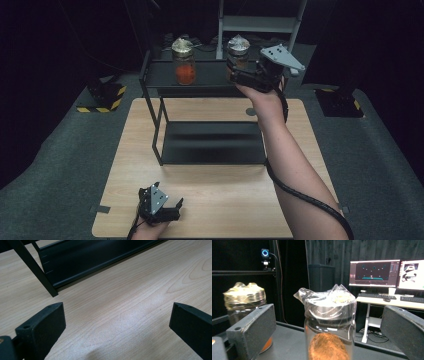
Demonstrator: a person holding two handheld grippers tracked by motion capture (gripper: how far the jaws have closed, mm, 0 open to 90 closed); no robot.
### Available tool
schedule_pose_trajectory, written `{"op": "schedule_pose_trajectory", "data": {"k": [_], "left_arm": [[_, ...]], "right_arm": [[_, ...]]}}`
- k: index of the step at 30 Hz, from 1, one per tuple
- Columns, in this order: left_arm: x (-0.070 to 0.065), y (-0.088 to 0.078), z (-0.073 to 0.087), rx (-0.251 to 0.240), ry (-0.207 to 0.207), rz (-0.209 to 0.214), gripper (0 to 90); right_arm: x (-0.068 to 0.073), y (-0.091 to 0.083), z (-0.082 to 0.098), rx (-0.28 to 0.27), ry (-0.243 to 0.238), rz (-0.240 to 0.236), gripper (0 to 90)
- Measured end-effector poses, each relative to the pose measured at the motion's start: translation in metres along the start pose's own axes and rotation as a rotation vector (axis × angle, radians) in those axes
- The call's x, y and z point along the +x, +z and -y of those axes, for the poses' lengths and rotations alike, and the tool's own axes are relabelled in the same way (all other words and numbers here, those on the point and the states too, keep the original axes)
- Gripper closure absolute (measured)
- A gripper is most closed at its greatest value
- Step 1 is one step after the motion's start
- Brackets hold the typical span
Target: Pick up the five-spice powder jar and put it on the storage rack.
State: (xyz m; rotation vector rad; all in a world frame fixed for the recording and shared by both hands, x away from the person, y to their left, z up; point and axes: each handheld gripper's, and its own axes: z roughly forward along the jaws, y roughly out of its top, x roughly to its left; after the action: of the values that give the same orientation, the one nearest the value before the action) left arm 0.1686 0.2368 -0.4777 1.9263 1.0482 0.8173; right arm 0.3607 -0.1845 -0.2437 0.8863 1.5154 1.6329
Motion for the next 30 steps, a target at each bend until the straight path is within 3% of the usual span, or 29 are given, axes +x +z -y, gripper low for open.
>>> {"op": "schedule_pose_trajectory", "data": {"k": [20,30], "left_arm": [[-0.003,0.001,-0.002,0.013,0.018,-0.007,0.7],[-0.003,0.002,-0.004,0.022,0.030,-0.005,0.7]], "right_arm": [[0.003,-0.061,0.019,-0.032,-0.019,-0.031,0.0],[-0.001,-0.087,0.035,-0.028,-0.063,-0.037,0.0]]}}
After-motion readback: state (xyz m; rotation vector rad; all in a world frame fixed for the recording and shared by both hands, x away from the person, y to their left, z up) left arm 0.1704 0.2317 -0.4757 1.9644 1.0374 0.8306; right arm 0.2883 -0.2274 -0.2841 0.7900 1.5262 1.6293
